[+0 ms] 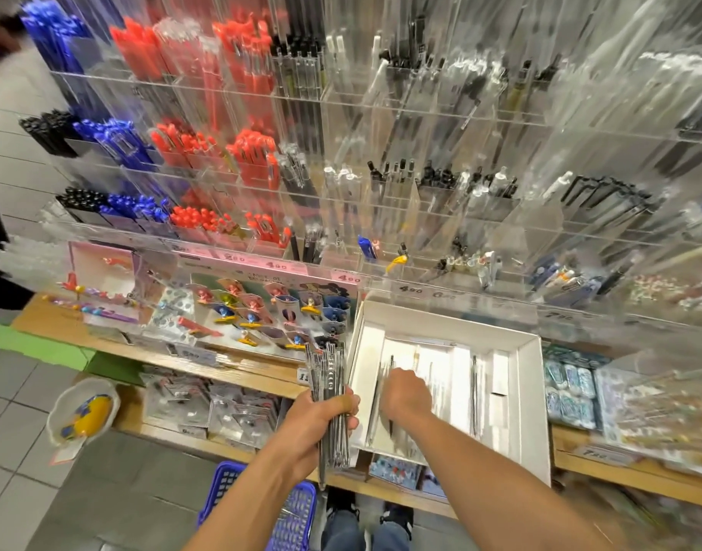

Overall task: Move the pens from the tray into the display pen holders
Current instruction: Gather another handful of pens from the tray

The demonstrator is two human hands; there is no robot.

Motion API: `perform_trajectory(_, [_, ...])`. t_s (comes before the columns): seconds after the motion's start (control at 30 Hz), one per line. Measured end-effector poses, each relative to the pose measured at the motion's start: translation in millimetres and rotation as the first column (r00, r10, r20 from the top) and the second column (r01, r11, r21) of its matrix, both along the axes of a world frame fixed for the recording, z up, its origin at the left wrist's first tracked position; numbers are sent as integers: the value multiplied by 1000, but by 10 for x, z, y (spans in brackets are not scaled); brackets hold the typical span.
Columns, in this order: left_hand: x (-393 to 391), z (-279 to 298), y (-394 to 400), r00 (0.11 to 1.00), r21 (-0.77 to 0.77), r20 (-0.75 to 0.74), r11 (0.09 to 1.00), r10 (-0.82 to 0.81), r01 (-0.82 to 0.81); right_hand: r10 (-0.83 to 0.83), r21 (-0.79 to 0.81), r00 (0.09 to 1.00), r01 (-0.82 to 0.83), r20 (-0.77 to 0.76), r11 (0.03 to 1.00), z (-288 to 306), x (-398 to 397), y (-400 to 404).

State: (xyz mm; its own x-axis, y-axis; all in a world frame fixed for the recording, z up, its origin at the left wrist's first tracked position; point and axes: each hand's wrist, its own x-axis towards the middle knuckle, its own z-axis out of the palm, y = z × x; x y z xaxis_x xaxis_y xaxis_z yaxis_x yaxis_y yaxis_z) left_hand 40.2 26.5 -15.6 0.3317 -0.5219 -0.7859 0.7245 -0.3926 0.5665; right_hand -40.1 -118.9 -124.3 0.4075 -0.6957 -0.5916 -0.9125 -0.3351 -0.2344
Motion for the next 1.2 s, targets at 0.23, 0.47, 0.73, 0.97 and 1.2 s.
perform_trajectory(0.23, [-42, 48, -73, 1000, -26, 17, 1000, -11, 11, -97, 118, 993, 88, 73, 989, 246, -64, -17])
perform_trajectory(0.47, [-171, 91, -192, 1000, -34, -19, 999, -9, 8, -414, 606, 766, 40, 492, 794, 1051, -452, 135])
perform_trajectory(0.73, [-286, 105, -409, 996, -36, -52, 997, -69, 67, -439, 547, 678, 66, 589, 835, 1288, -716, 190])
perform_trajectory(0.97, [-297, 63, -537, 988, -43, -45, 988, -148, 146, -443, 589, 710, 49, 547, 806, 1258, -956, -185])
perform_trajectory(1.2, [-255, 10, -555, 984, -113, -162, 992, -80, 62, -358, -25, 926, 363, 119, 931, 590, -915, -894])
